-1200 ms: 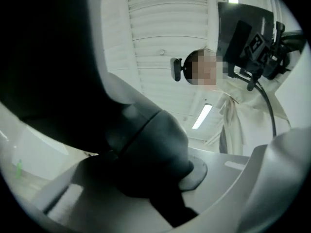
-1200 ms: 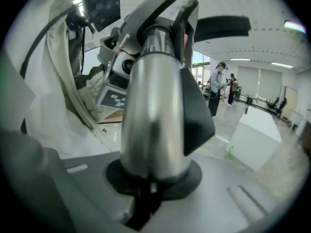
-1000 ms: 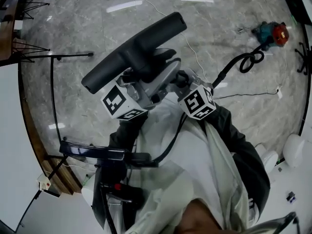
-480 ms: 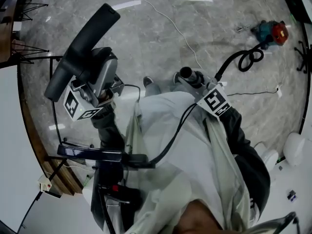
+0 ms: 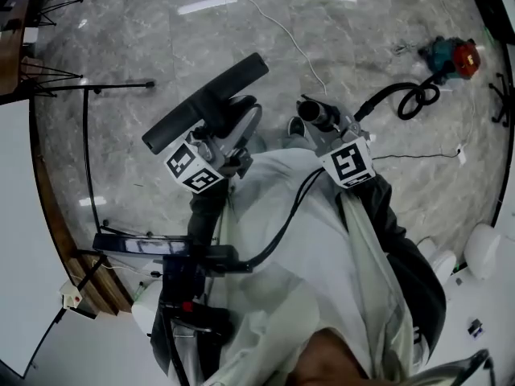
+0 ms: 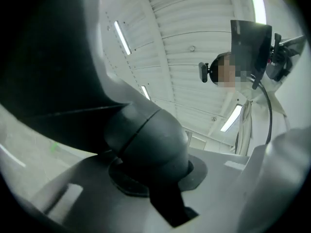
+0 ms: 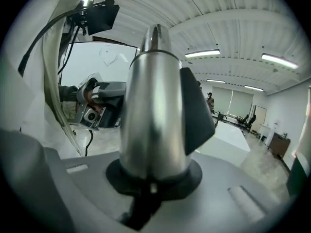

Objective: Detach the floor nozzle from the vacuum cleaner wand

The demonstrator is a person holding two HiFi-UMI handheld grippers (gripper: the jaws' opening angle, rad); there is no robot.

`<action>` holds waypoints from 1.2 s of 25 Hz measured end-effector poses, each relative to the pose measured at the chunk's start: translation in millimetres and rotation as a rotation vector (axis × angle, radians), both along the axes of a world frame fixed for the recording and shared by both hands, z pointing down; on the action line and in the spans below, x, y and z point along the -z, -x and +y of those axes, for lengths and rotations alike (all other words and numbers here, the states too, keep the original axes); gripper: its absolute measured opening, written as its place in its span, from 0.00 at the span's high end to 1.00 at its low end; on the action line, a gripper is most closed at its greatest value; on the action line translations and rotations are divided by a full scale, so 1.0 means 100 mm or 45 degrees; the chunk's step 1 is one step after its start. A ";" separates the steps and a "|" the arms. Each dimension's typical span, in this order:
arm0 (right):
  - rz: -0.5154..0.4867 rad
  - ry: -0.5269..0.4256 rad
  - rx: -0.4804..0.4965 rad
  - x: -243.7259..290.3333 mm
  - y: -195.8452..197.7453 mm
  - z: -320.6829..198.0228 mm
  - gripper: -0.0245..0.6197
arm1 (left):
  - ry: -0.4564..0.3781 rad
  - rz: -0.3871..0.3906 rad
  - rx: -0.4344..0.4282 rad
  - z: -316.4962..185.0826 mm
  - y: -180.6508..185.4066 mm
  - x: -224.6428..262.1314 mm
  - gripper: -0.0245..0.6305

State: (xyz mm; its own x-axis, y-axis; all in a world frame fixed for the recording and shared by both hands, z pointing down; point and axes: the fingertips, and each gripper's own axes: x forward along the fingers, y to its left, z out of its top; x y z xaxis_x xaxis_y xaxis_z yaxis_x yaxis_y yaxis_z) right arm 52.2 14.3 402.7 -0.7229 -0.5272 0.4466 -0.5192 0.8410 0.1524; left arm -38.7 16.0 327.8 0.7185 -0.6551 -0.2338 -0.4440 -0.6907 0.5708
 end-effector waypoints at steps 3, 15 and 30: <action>-0.027 0.056 -0.036 -0.06 0.07 -0.02 0.89 | 0.009 0.010 0.013 0.00 0.05 -0.01 0.84; 0.011 0.062 0.094 -0.17 0.28 0.25 0.89 | -0.018 0.057 0.018 0.01 0.02 0.07 0.84; 0.021 0.091 0.087 -0.23 0.26 0.28 0.89 | -0.003 0.093 -0.002 0.00 -0.03 0.07 0.84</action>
State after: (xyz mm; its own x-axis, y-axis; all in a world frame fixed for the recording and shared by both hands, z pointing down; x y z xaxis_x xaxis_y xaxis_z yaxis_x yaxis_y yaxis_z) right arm 25.8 42.7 425.6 -0.7481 -0.4433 0.4937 -0.4583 0.8833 0.0987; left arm -35.6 15.7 320.9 0.7008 -0.6531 -0.2869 -0.4000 -0.6928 0.6000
